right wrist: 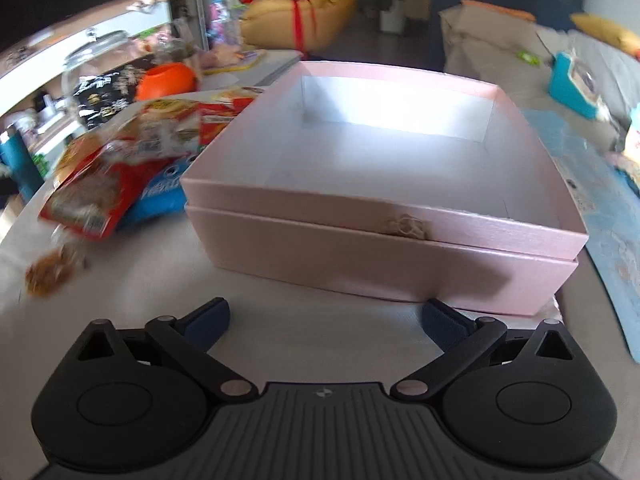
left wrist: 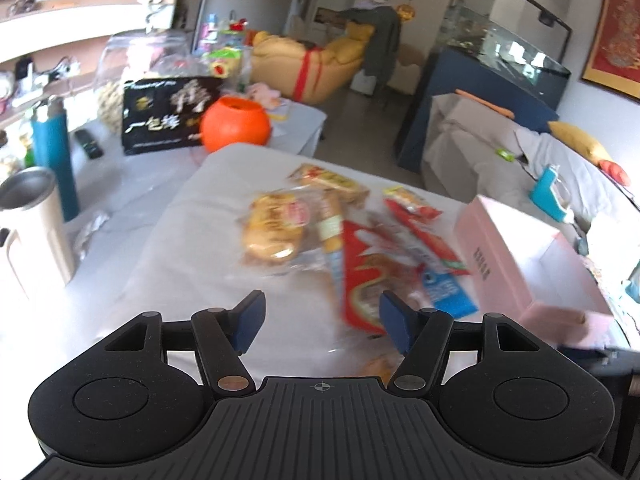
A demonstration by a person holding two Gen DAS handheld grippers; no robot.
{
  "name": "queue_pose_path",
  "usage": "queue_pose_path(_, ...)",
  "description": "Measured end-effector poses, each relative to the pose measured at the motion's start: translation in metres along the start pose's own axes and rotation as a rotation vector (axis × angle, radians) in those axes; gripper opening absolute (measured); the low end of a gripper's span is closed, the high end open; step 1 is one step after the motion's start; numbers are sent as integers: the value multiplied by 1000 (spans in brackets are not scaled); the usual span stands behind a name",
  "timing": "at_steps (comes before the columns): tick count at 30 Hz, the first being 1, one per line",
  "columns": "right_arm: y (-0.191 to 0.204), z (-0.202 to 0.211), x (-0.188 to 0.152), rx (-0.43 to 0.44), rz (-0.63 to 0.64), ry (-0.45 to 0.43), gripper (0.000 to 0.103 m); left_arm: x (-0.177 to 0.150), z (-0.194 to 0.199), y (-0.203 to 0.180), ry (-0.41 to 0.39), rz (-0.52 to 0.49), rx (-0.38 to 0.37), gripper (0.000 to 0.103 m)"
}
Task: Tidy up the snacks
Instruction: 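Grasp the red duck-snack bag with the right tool while the left tool reaches the snacks, then grasp the small orange-wrapped packet with the left tool while the right tool lifts the red bag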
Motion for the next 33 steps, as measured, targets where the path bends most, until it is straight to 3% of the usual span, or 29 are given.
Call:
queue_pose_path(4,21,-14,19,75,-33,47,102,-2,-6,12,20,16,-16,68)
queue_pose_path(7,55,-6,32,214,-42,58,97,-3,-3,20,10,20,-24,68)
queue_pose_path(9,80,-4,44,257,-42,60,97,-4,-5,25,11,31,-28,68)
queue_pose_path(15,149,-35,75,240,1,57,97,-22,-4,23,34,16,-59,68)
queue_pose_path(18,175,-64,79,228,42,112,97,-33,-3,20,48,3,-76,68)
queue_pose_path(21,180,-68,83,164,99,72,93,-39,0,20,49,-10,-84,68)
queue_pose_path(26,163,-32,56,222,139,86,69,-41,5,9,49,-66,-121,68)
queue_pose_path(30,134,1,19,226,144,94,66,-51,6,-25,74,-171,-213,68)
queue_pose_path(33,106,18,-5,205,131,95,62,-58,3,-47,89,-261,-221,63)
Point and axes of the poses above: each gripper's, at about its wrist camera, not at the fingertips, and z roughly against the way its jaws point, y to its left, x to its top, the point moved 10 cm from there along -z, roughly the way its jaws point, and after that the axes turned 1 degree about -z, right-handed, at the moved point
